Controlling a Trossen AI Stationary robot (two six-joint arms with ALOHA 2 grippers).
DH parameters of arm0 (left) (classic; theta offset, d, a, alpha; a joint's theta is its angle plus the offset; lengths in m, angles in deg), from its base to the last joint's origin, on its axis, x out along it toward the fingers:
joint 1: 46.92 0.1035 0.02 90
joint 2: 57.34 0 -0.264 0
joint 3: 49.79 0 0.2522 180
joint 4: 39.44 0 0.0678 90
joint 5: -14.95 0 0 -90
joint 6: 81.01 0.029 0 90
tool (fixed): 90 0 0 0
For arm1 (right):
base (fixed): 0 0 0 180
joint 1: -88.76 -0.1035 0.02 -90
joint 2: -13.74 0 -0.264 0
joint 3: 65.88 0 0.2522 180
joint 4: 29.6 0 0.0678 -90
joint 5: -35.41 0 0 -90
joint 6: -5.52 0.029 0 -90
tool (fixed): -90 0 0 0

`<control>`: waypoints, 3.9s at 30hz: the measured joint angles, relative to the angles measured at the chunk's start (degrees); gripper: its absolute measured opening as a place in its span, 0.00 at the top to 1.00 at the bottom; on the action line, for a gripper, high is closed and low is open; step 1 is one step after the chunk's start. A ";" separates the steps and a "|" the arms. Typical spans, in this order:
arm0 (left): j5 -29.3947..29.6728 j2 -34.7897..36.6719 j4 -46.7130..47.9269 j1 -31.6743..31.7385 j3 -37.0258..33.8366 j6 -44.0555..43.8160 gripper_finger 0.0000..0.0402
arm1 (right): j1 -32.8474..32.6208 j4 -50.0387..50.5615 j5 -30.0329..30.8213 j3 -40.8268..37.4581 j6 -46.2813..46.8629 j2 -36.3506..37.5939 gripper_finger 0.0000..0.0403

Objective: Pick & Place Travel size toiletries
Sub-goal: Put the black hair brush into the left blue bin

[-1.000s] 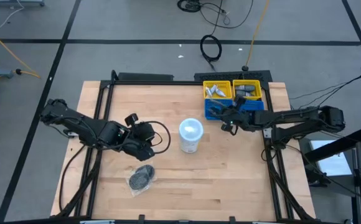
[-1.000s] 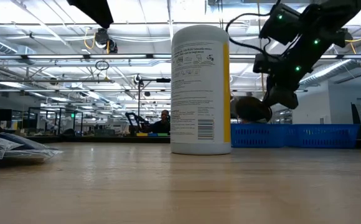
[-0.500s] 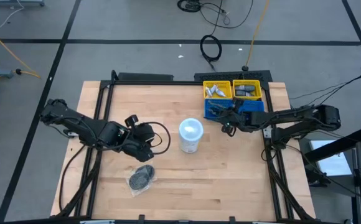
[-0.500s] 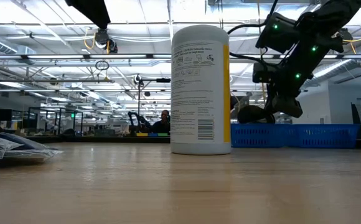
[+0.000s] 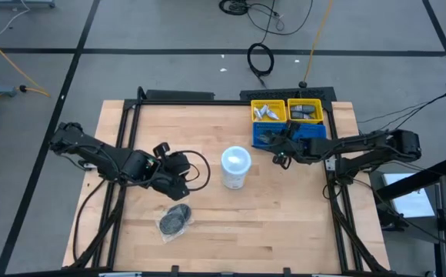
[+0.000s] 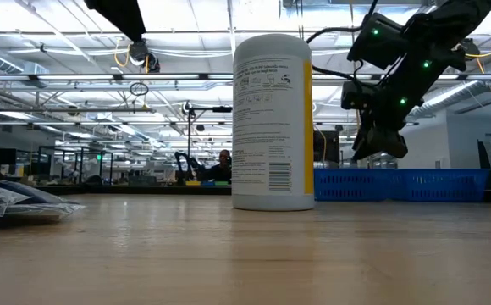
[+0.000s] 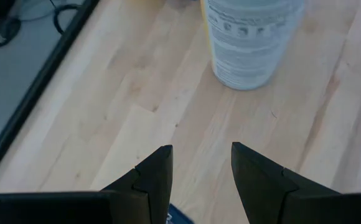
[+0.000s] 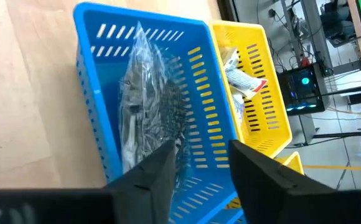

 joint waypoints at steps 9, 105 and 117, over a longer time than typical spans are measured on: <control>-5.19 -0.04 3.10 -1.20 0.00 -5.55 0.60 | -0.01 0.01 0.01 0.00 0.80 6.59 0.49; -8.75 -0.09 -15.54 -6.91 -10.53 -0.24 1.00 | -14.96 -18.78 -6.00 0.00 2.48 18.55 0.55; 22.27 0.00 -19.34 -6.27 0.67 17.06 1.00 | -14.96 -28.01 -17.31 -0.02 7.93 18.58 0.55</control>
